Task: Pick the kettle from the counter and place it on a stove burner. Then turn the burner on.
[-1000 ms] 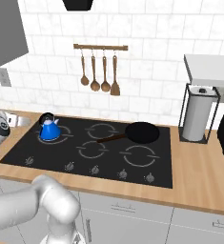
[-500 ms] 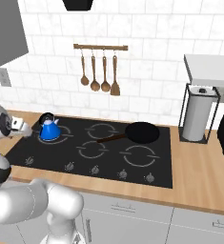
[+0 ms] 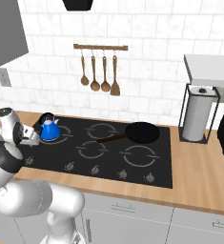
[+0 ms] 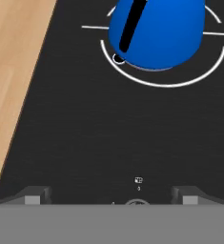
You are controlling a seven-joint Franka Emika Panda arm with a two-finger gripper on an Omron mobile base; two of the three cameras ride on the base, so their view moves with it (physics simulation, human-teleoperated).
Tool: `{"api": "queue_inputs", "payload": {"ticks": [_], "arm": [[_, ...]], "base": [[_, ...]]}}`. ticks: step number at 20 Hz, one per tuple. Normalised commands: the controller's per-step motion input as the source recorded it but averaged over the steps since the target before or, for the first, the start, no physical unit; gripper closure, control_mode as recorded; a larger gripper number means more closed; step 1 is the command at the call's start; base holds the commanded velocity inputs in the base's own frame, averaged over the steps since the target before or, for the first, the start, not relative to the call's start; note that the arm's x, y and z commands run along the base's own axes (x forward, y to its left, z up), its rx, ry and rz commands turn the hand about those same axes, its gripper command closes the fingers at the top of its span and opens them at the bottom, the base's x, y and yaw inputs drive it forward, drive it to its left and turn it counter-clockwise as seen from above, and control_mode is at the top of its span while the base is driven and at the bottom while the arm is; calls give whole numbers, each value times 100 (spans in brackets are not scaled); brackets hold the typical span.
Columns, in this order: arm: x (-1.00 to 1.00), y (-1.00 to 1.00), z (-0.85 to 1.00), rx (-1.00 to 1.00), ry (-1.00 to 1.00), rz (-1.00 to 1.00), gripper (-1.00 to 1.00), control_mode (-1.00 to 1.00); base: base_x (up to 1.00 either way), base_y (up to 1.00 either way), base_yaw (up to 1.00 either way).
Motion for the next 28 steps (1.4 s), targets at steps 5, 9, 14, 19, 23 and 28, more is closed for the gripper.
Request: {"api": "queue_inputs", "payload": {"ticks": [5, 9, 14, 19, 23, 28], "arm": [[-21, 0, -48, 0, 1, -5, -100, -100], [0, -10, -21, 0, 1, -13, -100, -100], [0, -15, -14, 4, 4, -12, -100, -100], [0, 0, -2, 3, 6, 0, -100, -100], [0, 0, -19, 0, 8, 0, -100, -100], [0, 0, -8, 0, 0, 0, -100, -100]], "base": [[0, 0, 0], [0, 0, 0], [0, 0, 0], [0, 0, 0], [0, 0, 0], [0, 0, 0]]}}
